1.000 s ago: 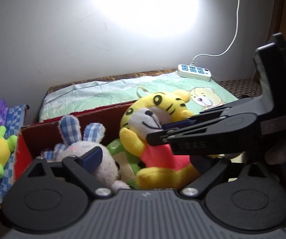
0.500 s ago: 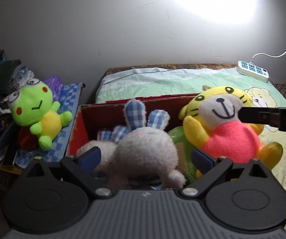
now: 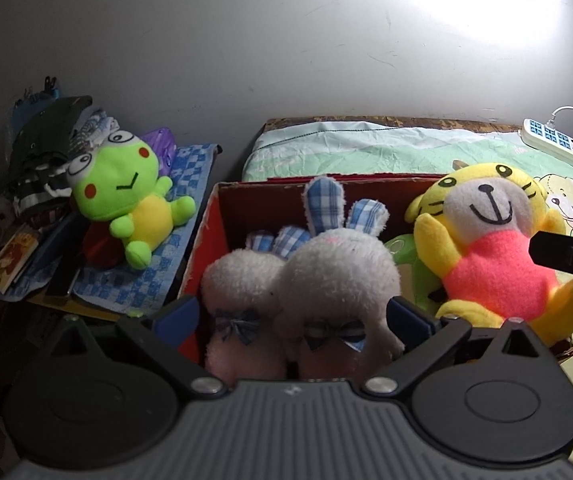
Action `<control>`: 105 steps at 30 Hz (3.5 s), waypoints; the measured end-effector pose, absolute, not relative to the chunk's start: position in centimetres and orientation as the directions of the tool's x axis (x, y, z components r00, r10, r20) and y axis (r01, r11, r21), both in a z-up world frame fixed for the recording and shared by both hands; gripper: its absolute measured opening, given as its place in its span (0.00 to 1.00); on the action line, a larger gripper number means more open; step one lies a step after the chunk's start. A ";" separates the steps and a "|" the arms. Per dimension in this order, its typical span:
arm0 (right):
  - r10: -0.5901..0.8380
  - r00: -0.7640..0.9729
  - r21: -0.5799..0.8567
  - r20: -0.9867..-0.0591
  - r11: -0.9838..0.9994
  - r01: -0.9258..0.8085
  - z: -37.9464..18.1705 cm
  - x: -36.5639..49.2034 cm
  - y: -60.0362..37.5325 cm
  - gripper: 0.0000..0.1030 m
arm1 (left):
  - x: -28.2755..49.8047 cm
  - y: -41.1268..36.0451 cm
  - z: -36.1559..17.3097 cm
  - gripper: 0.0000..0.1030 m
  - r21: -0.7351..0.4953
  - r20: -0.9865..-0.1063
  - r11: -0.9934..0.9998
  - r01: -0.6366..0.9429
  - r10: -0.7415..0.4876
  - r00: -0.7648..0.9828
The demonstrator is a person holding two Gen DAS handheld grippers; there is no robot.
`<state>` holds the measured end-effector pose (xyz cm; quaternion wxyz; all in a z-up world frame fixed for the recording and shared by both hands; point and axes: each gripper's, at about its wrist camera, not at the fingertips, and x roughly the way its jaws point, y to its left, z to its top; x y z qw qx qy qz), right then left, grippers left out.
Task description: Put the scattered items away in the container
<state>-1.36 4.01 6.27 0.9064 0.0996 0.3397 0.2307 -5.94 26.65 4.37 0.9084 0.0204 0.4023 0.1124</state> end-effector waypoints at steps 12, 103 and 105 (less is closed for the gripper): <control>0.492 0.670 0.316 -0.556 0.870 -0.377 6.2 -3.0 4.4 0.42 | -7.5 25.9 4.3 0.99 0.172 -0.721 0.956 -0.236 0.286 0.632; 0.422 0.673 0.280 -0.607 0.907 -0.316 7.3 -5.7 2.7 0.53 | -9.8 24.9 4.4 0.99 0.152 -0.763 0.963 -0.224 0.258 0.592; 0.421 0.671 0.272 -0.610 0.907 -0.321 7.3 -5.8 3.1 0.54 | -9.7 25.1 4.4 0.99 0.147 -0.766 0.966 -0.214 0.248 0.593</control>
